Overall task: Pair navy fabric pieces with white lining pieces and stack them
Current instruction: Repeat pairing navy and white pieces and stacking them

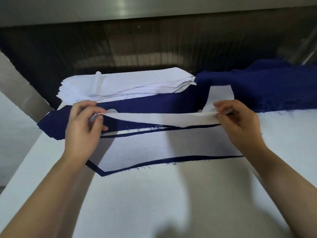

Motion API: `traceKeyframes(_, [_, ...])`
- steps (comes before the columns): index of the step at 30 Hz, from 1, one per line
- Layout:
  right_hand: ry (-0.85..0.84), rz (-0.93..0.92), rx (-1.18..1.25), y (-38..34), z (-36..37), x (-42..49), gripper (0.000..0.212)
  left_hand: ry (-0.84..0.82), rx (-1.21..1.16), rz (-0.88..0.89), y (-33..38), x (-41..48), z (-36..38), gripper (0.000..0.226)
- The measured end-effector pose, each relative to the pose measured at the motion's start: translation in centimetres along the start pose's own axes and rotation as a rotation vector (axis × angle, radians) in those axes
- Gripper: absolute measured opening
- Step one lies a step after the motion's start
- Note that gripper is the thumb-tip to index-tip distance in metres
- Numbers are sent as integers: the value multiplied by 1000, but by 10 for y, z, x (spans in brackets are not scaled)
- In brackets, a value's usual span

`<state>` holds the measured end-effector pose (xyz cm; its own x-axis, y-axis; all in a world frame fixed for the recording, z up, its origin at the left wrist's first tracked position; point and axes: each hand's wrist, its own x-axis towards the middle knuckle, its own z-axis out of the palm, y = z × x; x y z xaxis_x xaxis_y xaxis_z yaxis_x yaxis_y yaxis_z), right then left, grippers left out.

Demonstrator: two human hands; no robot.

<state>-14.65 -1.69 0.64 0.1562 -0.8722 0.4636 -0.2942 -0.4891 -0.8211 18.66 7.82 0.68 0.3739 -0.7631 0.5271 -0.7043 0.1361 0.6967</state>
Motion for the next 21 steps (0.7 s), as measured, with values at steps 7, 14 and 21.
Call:
traceKeyframes(7, [-34, 62, -96, 5, -17, -13, 27, -79, 18, 1, 13, -34, -3, 39])
traceKeyframes(14, [-98, 107, -133, 10, -27, -19, 45, -149, 20, 21, 16, -56, -11, 23])
traceKeyframes(21, [97, 172, -88, 17, -29, -19, 11, -29, -78, -104, 5, -63, -17, 29])
